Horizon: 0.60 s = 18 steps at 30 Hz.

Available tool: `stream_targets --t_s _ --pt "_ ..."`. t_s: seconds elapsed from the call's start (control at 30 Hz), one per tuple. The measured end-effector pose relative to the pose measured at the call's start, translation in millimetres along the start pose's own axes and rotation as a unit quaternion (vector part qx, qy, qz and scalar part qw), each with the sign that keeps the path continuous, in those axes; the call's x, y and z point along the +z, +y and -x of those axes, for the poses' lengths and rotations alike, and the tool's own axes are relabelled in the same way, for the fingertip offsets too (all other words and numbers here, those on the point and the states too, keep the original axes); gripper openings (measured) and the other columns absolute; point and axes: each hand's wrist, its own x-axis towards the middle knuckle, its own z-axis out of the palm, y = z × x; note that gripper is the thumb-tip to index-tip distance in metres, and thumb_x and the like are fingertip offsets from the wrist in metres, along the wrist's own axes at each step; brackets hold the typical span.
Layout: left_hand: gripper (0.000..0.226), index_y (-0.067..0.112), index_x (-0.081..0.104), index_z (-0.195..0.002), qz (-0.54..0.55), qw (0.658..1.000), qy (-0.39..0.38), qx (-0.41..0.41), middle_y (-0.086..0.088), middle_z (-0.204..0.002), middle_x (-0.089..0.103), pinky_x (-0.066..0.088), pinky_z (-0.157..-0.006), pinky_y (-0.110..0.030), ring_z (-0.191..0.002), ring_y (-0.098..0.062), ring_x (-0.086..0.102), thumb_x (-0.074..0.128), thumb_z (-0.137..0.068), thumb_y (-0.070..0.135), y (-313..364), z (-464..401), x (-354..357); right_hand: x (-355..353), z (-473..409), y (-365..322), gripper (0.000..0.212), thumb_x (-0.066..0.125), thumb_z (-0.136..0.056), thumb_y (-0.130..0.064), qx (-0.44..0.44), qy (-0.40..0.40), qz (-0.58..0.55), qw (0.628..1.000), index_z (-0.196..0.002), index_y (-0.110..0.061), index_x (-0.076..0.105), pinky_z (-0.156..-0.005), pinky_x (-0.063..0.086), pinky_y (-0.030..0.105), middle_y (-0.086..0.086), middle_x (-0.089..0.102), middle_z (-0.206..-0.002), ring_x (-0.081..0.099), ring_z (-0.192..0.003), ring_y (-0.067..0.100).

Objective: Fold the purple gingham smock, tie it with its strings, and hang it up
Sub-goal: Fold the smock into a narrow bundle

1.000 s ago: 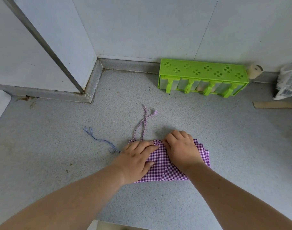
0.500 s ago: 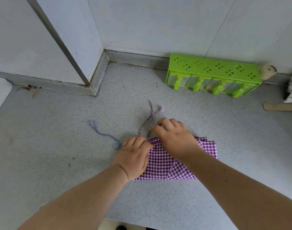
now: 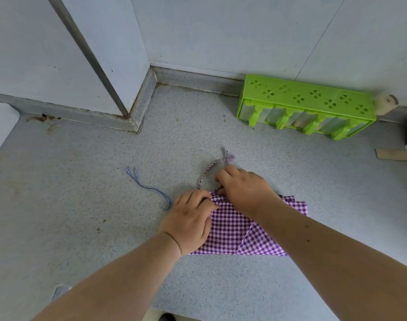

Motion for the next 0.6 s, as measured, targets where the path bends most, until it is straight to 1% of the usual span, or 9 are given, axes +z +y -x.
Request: stream_targets --t_s 0.1,0.17,0.2,0.23,0.33,0.4,0.47,0.53,0.6 --pt "0.028 0.023 0.067 -0.114 0.003 1.000 0.002 -0.002 -0.001 -0.129 0.053 0.053 -0.098 -0.042 -0.113 -0.023 0.058 0.048 -0.093 0.028 1.2 0.0 -0.9 -5.8 -3.4 -2.7 0.013 0.052 -0.099 -0.018 0.000 -0.043 0.043 0.998 -0.110 -0.016 0.059 -0.060 0.052 0.037 0.004 0.058 -0.102 0.060 -0.077 0.024" --pt "0.028 0.024 0.066 -0.114 0.005 1.000 0.002 -0.006 -0.001 -0.131 0.053 0.052 -0.100 -0.042 -0.114 -0.023 0.057 0.048 -0.093 0.028 1.2 -0.7 -0.5 -11.2 -1.8 0.4 0.007 0.050 -0.099 -0.014 0.019 -0.070 0.020 0.997 -0.105 -0.018 0.050 -0.060 0.050 0.037 0.000 0.055 -0.091 0.058 -0.075 0.023" --pt "0.028 0.024 0.066 -0.115 0.004 1.000 -0.001 -0.007 -0.001 -0.131 0.053 0.052 -0.101 -0.043 -0.115 -0.023 0.057 0.048 -0.094 0.028 0.7 -0.5 -0.3 -13.6 -0.3 2.9 0.009 0.050 -0.101 -0.014 0.028 -0.081 0.008 0.996 -0.101 -0.021 0.044 -0.060 0.048 0.037 -0.002 0.052 -0.085 0.056 -0.074 0.022" --pt "0.029 0.023 0.066 -0.116 0.002 1.000 -0.003 -0.006 -0.001 -0.129 0.055 0.053 -0.101 -0.043 -0.115 -0.023 0.057 0.048 -0.094 0.028 0.1 -0.4 0.0 -14.9 0.5 6.2 0.015 0.050 -0.101 -0.014 0.037 -0.082 -0.002 0.996 -0.097 -0.023 0.039 -0.060 0.047 0.036 -0.003 0.051 -0.080 0.055 -0.073 0.022" --pt "0.032 0.022 0.068 -0.118 -0.003 1.000 -0.006 0.001 0.001 -0.122 0.062 0.055 -0.099 -0.043 -0.112 -0.022 0.060 0.046 -0.094 0.026 -0.2 -2.0 0.0 -20.9 4.5 21.9 0.026 0.052 -0.098 -0.011 0.068 -0.111 0.002 0.992 -0.091 -0.028 0.033 -0.060 0.049 0.037 -0.003 0.053 -0.080 0.055 -0.072 0.020" --pt "0.035 0.022 0.070 -0.118 -0.004 1.000 -0.003 0.001 0.003 -0.119 0.066 0.054 -0.099 -0.041 -0.110 -0.021 0.060 0.046 -0.094 0.026 0.1 -2.8 -0.4 -30.4 6.3 29.0 0.027 0.052 -0.094 -0.008 0.084 -0.129 0.005 0.988 -0.086 -0.027 0.035 -0.060 0.052 0.037 -0.004 0.054 -0.079 0.054 -0.071 0.017" --pt "0.035 0.021 0.070 -0.119 -0.004 1.000 -0.001 0.004 0.003 -0.118 0.068 0.053 -0.099 -0.040 -0.109 -0.021 0.060 0.045 -0.094 0.026 -0.1 -2.9 -0.6 -41.9 7.3 25.3 0.028 0.052 -0.091 -0.003 0.087 -0.130 0.006 0.988 -0.085 -0.027 0.040 -0.062 0.053 0.037 -0.004 0.052 -0.079 0.052 -0.073 0.017" --pt "0.036 0.021 0.071 -0.119 -0.003 1.000 0.001 0.007 0.003 -0.117 0.068 0.053 -0.097 -0.040 -0.108 -0.021 0.060 0.046 -0.094 0.025 -0.9 -3.1 0.2 -55.8 6.8 6.3 0.024 0.051 -0.090 0.001 0.089 -0.124 -0.004 0.988 -0.093 -0.022 0.046 -0.062 0.047 0.034 -0.002 0.049 -0.083 0.052 -0.077 0.019" --pt "0.033 0.021 0.068 -0.118 -0.005 1.000 0.005 0.012 0.002 -0.114 0.068 0.053 -0.094 -0.039 -0.105 -0.022 0.060 0.046 -0.093 0.025 0.1 -3.3 1.0 -64.7 10.6 -23.6 0.019 0.048 -0.092 -0.001 0.093 -0.113 -0.011 0.989 -0.103 -0.016 0.050 -0.066 0.047 0.033 0.002 0.051 -0.092 0.052 -0.081 0.021"
